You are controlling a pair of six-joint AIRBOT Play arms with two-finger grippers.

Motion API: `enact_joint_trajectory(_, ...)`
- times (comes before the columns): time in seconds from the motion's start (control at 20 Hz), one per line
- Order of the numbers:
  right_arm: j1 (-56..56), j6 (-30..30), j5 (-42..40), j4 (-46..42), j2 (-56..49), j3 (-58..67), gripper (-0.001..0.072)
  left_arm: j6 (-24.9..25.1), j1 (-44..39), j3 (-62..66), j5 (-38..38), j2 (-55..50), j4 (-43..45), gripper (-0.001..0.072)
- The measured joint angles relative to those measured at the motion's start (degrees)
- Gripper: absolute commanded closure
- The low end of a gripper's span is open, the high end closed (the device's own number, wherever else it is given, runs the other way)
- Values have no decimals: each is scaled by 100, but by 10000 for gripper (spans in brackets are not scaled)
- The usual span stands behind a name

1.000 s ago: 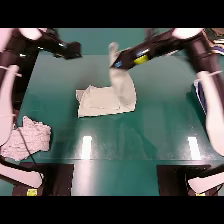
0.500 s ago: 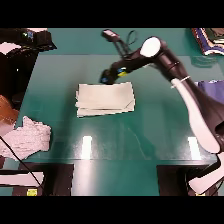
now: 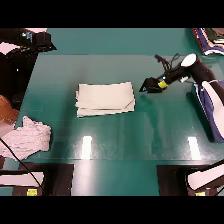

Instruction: Fold the shirts.

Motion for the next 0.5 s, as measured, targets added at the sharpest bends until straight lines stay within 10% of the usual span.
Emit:
enact_joint_trajectory(0.3, 286, -144, -474, 1327, -614, -302, 65, 96, -205, 0, 9, -20, -13, 682)
enact_joint_trajectory(0.45, 723, -168, -750, 1532, -881, 9, 187, 131, -302, 0, 9, -24, -22, 682)
enact_joint_trajectory(0.5, 857, -175, -815, 1563, -953, 125, 333, 138, -317, 0, 9, -26, -24, 682)
